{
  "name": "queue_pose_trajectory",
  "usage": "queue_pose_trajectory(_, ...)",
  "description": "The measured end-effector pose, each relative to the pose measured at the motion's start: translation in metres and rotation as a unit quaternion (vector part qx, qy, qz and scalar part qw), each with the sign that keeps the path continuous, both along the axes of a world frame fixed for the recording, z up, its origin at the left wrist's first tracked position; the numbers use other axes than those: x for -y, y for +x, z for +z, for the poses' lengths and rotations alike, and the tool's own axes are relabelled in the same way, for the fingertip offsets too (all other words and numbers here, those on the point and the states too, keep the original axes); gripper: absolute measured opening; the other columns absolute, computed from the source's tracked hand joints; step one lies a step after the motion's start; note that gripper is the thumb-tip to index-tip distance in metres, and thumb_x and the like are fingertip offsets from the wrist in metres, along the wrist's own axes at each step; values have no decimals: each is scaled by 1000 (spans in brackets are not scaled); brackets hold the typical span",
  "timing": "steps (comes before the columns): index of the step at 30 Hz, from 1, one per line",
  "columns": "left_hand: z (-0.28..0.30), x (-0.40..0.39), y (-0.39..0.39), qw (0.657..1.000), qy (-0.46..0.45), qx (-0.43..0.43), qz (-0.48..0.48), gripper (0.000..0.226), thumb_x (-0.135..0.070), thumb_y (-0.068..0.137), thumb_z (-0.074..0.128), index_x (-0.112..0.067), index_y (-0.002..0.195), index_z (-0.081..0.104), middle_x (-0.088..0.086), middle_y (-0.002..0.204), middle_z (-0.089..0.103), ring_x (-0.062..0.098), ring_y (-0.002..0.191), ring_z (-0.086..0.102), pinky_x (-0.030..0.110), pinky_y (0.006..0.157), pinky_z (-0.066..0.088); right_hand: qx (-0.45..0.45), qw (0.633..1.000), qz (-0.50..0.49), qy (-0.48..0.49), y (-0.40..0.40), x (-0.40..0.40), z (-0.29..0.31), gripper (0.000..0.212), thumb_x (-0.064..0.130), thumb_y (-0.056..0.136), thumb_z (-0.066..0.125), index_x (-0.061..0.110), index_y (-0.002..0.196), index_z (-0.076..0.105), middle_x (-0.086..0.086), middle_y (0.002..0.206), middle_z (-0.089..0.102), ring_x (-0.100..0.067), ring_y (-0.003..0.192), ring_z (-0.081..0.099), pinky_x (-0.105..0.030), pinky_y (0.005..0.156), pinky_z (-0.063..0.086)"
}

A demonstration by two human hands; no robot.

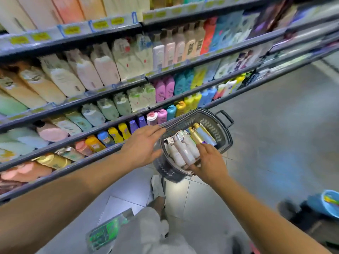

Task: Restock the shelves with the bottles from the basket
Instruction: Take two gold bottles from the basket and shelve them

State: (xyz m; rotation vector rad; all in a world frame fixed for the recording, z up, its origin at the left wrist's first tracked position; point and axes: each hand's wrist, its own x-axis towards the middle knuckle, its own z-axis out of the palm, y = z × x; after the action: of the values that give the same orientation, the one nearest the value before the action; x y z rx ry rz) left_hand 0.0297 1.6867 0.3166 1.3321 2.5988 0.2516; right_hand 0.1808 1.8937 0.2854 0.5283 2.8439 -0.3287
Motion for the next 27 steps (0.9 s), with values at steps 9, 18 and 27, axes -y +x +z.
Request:
queue_pose_trajectory(9, -66, -130, -81, 998, 4, 62, -23, 73, -30, 78, 81, -8, 142, 52, 15, 144, 52, 34, 130, 51, 45, 111, 36, 49, 998, -42, -22, -76, -132, -55, 76, 50, 87, 64, 14, 147, 36, -6, 147, 43, -26, 135, 37, -33, 116, 24)
queue_pose_trajectory(18, -164, -228, -143, 985, -42, 165, -2, 73, -41, 91, 62, -23, 155, 30, 1, 161, 27, 21, 147, 24, 33, 120, 18, 121, 985, -78, -100, -118, -225, -147, 74, 44, 91, 62, 13, 150, 29, -8, 149, 36, -28, 136, 35, -34, 115, 28)
queue_pose_trajectory(27, -307, -304, -135, 962, -33, 252, 102, 70, -34, 90, 69, -20, 151, 38, 7, 154, 39, 26, 141, 36, 36, 115, 30, 157, 951, -155, -218, -125, -286, -299, 70, 29, 82, 74, 6, 141, 44, -13, 137, 47, -35, 125, 45, -39, 101, 40)
